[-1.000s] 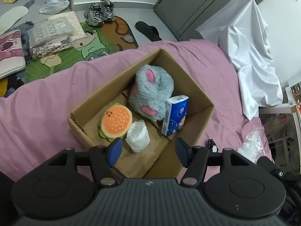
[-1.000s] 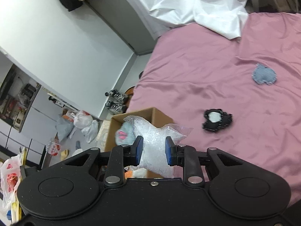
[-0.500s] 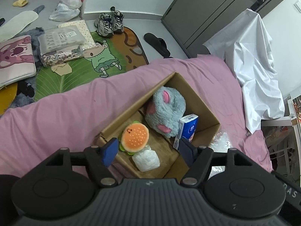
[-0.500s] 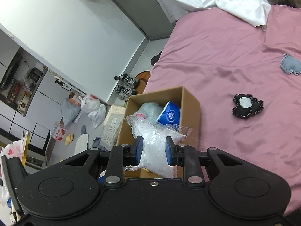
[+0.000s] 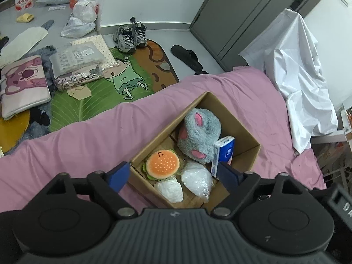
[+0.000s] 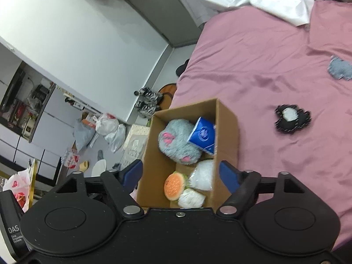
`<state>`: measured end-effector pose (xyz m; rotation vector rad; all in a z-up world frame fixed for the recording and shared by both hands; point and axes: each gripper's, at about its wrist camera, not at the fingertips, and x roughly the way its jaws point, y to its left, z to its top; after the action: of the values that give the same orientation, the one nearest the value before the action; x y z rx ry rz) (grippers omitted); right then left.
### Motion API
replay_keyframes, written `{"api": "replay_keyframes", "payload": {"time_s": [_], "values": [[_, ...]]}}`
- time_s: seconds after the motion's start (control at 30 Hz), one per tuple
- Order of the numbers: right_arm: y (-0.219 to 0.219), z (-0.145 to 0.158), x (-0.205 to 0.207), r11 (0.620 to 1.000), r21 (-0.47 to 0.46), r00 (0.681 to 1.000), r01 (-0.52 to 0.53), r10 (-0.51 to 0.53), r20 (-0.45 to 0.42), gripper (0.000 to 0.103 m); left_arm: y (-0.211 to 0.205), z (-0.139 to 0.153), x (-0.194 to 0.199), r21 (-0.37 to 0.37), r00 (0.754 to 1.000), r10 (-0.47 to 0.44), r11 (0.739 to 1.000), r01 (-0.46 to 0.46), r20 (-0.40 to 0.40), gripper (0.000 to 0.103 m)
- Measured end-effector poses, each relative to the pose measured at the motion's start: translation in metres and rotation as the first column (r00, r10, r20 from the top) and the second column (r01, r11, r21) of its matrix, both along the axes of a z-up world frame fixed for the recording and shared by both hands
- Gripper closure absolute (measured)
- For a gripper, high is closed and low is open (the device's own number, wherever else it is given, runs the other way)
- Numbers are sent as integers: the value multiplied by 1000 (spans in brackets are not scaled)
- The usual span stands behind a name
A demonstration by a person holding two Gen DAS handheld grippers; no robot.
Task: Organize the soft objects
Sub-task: 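Open the left tool to drop the white cloth while the right tool releases the clear bag, then move the left tool to the black lace item while the right tool approaches the denim patch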
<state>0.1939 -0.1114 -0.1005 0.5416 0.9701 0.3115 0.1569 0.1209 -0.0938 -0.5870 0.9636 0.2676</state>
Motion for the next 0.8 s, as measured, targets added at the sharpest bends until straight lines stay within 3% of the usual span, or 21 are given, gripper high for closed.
{"api": "replay_keyframes", "payload": {"time_s": [0.17,0.4,0.8], "values": [[-15,6,-4,1000,-22,1000,13,-12,25,9,-16,8,-1,36,999,-42,998,42,7,9],[-34,12,-11,999,-46,999,7,-5,54,0,-38,16,-2,72,996,-85,994,85,7,6],[-79,13,-21,996,-71,996,44,-38,76,0,-82,25,0,121,986,-165,979,162,16,5]]}}
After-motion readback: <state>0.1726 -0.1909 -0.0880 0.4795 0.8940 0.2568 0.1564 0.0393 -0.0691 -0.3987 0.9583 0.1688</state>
